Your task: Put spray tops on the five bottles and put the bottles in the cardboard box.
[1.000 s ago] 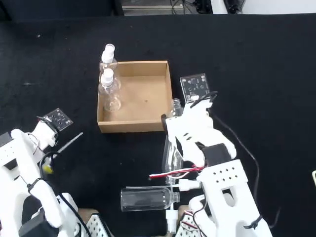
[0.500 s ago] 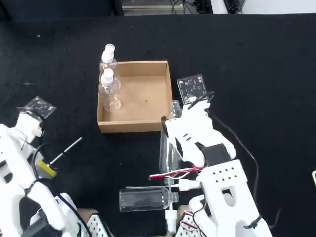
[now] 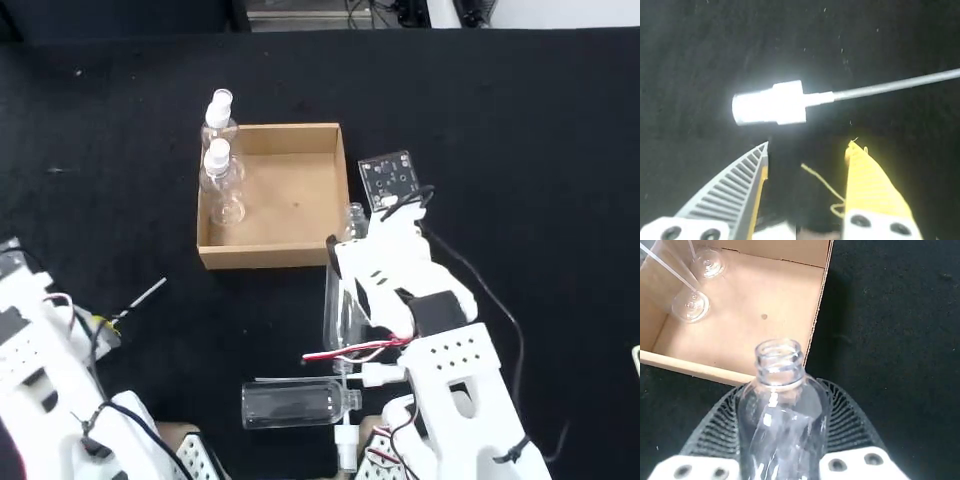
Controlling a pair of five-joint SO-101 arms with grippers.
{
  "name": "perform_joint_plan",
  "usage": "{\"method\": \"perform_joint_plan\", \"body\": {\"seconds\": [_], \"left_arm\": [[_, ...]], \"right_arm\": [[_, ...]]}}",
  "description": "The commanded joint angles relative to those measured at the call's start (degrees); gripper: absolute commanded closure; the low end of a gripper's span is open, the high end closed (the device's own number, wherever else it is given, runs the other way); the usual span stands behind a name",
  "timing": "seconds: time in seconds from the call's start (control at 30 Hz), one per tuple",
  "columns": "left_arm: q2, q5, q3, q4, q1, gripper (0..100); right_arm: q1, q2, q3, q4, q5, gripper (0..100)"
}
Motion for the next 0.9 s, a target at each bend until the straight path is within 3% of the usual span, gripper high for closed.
{"method": "perform_joint_plan", "body": {"seconds": [0.0, 0.1, 0.27, 0.33, 0.6, 0.87], "left_arm": [[-4.6, 1.1, 6.9, -14.3, -2.8, 78], [-8.8, 3.2, 9.2, -14.9, -3.6, 74], [-15.2, 15.3, 6.7, -2.7, -2.2, 60], [-16.5, 20.7, 5.4, -0.3, -1.4, 59], [-9.1, 35.3, 7.6, -11.3, -0.9, 65], [-0.4, 37.0, 5.8, -14.0, -1.2, 59]], "right_arm": [[-0.5, -1.4, 0.3, -0.8, 0.4, 98.8], [-0.5, -1.4, 0.3, -0.8, 0.5, 98.8], [-0.5, -1.4, 0.3, -0.9, 0.5, 98.8], [-0.5, -1.4, 0.3, -0.9, 0.5, 98.8], [-0.5, -1.4, 0.4, -0.8, 0.5, 98.8], [-0.4, -1.4, 0.4, -0.8, 0.5, 98.8]]}}
